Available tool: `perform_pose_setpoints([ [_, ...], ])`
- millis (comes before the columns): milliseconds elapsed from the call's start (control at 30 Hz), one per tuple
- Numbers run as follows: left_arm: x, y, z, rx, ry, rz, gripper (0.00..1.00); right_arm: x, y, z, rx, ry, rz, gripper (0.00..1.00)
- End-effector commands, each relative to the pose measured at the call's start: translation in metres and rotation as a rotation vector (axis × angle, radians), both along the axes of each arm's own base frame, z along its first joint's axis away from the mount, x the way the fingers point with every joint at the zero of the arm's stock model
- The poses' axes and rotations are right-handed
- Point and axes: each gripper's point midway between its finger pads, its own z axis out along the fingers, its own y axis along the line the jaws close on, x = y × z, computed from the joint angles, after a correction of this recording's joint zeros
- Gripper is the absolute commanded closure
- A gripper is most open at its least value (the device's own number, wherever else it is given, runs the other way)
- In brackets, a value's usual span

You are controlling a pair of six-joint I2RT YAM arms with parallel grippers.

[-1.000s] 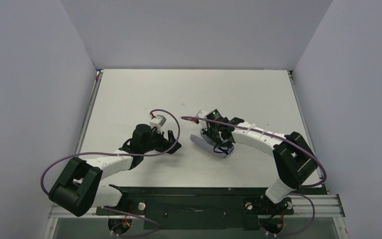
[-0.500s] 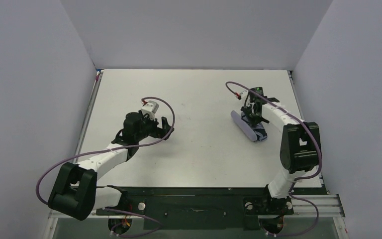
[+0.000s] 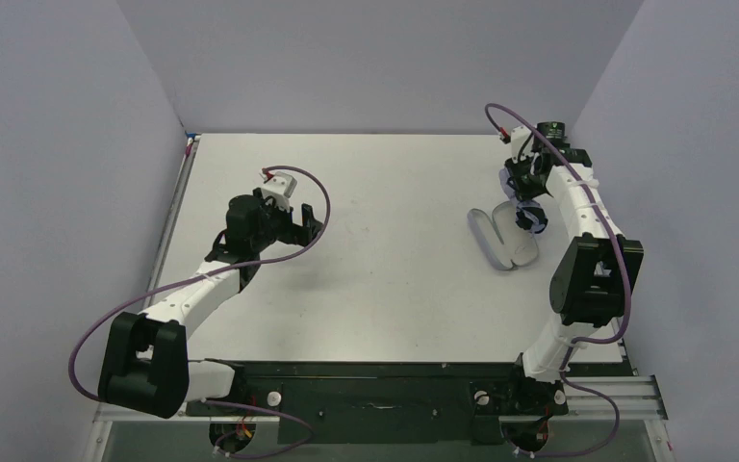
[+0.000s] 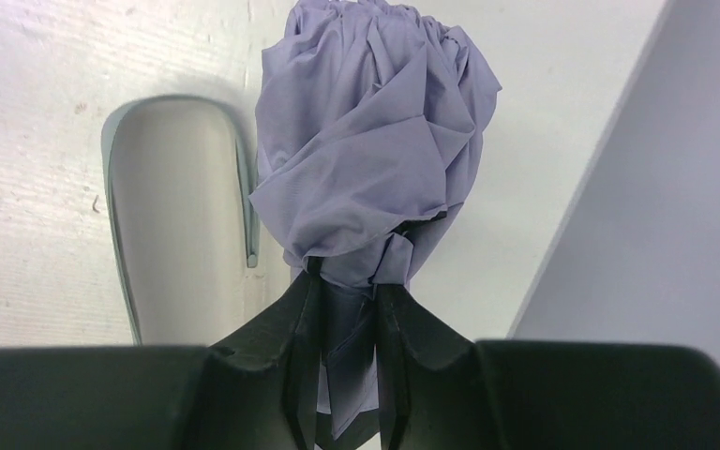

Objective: Open the umbrella

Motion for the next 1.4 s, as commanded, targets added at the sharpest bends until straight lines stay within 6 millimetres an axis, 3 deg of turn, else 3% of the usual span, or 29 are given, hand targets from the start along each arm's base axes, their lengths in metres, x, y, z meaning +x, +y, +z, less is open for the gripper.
perform_pose_setpoints([
  [0, 0.021, 0.014, 0.037, 0.020, -0.101, 0.055, 0.03, 0.019, 0.004, 0.070, 0.052, -0.166, 0.033, 1.00],
  [100, 0.026, 0.020, 0.054, 0.023, -0.145, 0.086, 0.03, 0.024, 0.025, 0.115, 0.146, -0.268, 0.060, 1.00],
  [267, 0.026, 0.012, 0.096, -0.002, -0.208, 0.036, 0.03, 0.021, 0.080, 0.176, 0.340, -0.393, 0.146, 1.00],
  [300, 0.022, 0.007, 0.098, -0.029, -0.177, 0.017, 0.03, 0.019, 0.093, 0.190, 0.385, -0.427, 0.149, 1.00],
  [333, 0.022, 0.002, 0.112, -0.053, -0.184, -0.004, 0.03, 0.018, 0.103, 0.197, 0.418, -0.445, 0.152, 1.00],
  [367, 0.015, -0.008, 0.112, -0.093, -0.139, -0.050, 0.03, 0.017, 0.120, 0.218, 0.481, -0.509, 0.141, 1.00],
  [400, 0.013, -0.014, 0.126, -0.127, -0.149, -0.080, 0.03, 0.017, 0.126, 0.220, 0.519, -0.524, 0.113, 1.00],
  [433, 0.007, -0.025, 0.135, -0.185, -0.140, -0.131, 0.03, 0.016, 0.141, 0.245, 0.600, -0.602, 0.090, 1.00],
  [467, 0.004, -0.031, 0.143, -0.219, -0.141, -0.155, 0.03, 0.014, 0.155, 0.242, 0.644, -0.602, 0.088, 1.00],
  [500, -0.001, -0.040, 0.153, -0.275, -0.140, -0.180, 0.03, 0.012, 0.163, 0.271, 0.732, -0.686, 0.066, 1.00],
  [533, -0.002, -0.044, 0.159, -0.297, -0.142, -0.187, 0.03, 0.009, 0.176, 0.267, 0.781, -0.682, 0.062, 1.00],
  [567, -0.005, -0.052, 0.163, -0.334, -0.127, -0.191, 0.03, 0.006, 0.183, 0.294, 0.875, -0.757, 0.040, 1.00],
  [600, -0.007, -0.057, 0.171, -0.365, -0.122, -0.199, 0.03, 0.000, 0.195, 0.304, 0.932, -0.799, 0.059, 1.00],
  [800, -0.031, -0.117, 0.194, -0.461, -0.081, -0.330, 0.03, -0.025, 0.251, 0.334, 1.181, -0.818, 0.014, 1.00],
  [1033, -0.041, -0.156, 0.203, -0.541, -0.036, -0.418, 0.01, -0.043, 0.279, 0.347, 1.235, -0.813, 0.027, 1.00],
  [1233, -0.044, -0.169, 0.206, -0.568, -0.032, -0.460, 0.16, -0.054, 0.284, 0.351, 1.244, -0.805, 0.054, 1.00],
  [1367, -0.049, -0.172, 0.210, -0.582, -0.044, -0.498, 0.40, -0.061, 0.285, 0.352, 1.249, -0.803, 0.075, 1.00],
])
